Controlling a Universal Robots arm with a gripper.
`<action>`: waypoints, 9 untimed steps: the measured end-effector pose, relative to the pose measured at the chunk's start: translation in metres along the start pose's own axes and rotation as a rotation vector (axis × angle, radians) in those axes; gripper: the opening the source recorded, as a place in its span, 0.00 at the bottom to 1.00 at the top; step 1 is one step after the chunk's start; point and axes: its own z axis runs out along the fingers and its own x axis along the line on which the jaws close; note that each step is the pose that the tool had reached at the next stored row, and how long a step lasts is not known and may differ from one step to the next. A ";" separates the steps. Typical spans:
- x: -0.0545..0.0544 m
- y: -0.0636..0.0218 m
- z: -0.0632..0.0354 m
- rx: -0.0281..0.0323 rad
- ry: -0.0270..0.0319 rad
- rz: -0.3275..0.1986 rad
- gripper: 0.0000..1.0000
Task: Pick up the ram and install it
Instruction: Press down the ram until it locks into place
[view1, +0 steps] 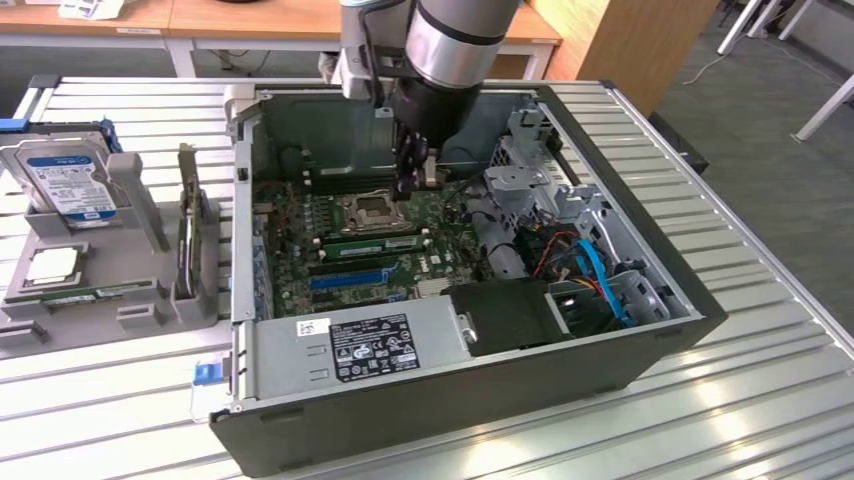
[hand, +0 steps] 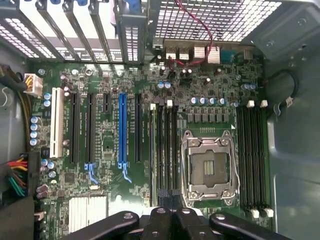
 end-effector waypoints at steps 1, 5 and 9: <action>0.000 -0.0021 -0.0002 -0.0035 0.0001 0.000 0.10; 0.000 -0.0094 -0.0011 -0.0171 0.0006 0.002 0.10; 0.000 -0.0092 -0.0010 -0.0170 0.0005 0.002 0.10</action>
